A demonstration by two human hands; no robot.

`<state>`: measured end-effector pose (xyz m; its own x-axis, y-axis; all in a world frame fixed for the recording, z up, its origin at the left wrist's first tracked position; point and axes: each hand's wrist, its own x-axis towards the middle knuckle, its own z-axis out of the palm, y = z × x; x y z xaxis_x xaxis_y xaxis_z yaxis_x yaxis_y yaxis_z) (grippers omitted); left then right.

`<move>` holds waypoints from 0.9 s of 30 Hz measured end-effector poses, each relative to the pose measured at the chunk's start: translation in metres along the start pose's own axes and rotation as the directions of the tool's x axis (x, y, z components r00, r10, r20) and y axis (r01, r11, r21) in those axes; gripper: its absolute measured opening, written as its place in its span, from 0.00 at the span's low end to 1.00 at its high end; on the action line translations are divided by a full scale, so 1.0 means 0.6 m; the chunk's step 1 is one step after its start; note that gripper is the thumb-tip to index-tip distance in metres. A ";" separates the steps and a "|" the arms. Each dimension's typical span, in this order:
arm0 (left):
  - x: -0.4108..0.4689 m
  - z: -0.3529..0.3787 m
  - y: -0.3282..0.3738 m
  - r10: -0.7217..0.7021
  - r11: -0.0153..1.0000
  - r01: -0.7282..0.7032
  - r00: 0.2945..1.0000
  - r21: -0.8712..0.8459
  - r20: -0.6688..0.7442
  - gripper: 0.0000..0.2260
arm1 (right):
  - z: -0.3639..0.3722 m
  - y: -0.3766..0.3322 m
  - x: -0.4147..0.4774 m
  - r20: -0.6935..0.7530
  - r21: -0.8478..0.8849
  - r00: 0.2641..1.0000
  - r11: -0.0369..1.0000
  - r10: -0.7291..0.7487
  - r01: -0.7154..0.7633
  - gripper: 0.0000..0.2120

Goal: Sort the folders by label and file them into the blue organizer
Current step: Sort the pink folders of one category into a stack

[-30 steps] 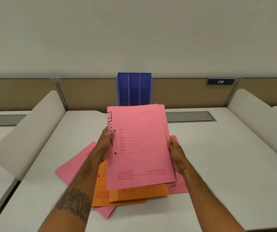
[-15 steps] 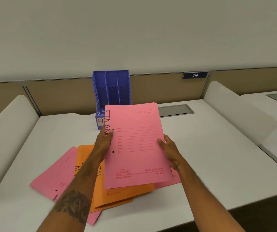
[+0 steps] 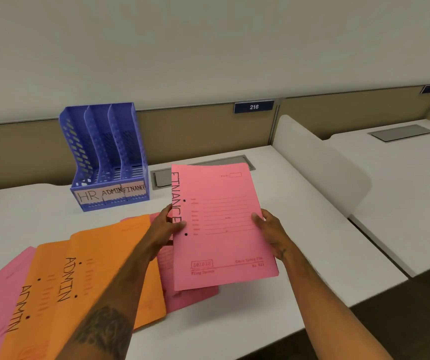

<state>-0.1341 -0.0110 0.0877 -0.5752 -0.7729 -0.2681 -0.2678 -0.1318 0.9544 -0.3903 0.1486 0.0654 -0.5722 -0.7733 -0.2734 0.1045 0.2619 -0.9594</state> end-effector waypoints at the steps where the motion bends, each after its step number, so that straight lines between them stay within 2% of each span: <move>1: 0.014 0.035 0.000 0.000 1.000 0.000 1.000 0.000 -0.001 0.24 | -0.034 0.003 0.013 -0.004 -0.003 1.000 1.000 0.009 -0.009 0.16; 8: 0.085 0.235 -0.017 -0.113 0.992 0.113 0.994 0.052 -0.014 0.19 | -0.232 0.020 0.100 -0.028 -0.160 0.998 0.986 0.052 -0.056 0.14; 12: 0.107 0.316 -0.024 -0.182 0.983 0.183 0.982 0.024 -0.040 0.21 | -0.295 0.039 0.151 -0.122 -0.360 0.991 0.928 0.060 -0.101 0.17; 16: 0.129 0.379 -0.031 -0.231 0.973 0.231 0.971 0.004 -0.058 0.22 | -0.336 0.056 0.186 -0.193 -0.432 0.978 0.888 0.081 -0.159 0.18; 20: 0.152 0.419 -0.042 -0.267 0.963 0.270 0.959 0.019 -0.097 0.23 | -0.362 0.080 0.211 -0.200 -0.527 0.975 0.829 0.094 -0.188 0.15; 24: 0.163 0.440 -0.053 -0.289 0.946 0.306 0.946 0.110 -0.145 0.22 | -0.371 0.104 0.222 -0.195 -0.590 0.974 0.780 0.114 -0.210 0.14; 27: 0.169 0.448 -0.053 -0.245 0.943 0.271 0.958 0.191 -0.150 0.21 | -0.368 0.109 0.230 -0.213 -0.609 0.970 0.761 0.113 -0.223 0.14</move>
<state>-0.3920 0.0815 -0.0049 -0.3697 -0.8010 -0.4710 -0.5564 -0.2152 0.8026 -0.6421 0.1864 -0.0196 -0.7170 -0.5974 -0.3591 -0.2883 0.7232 -0.6276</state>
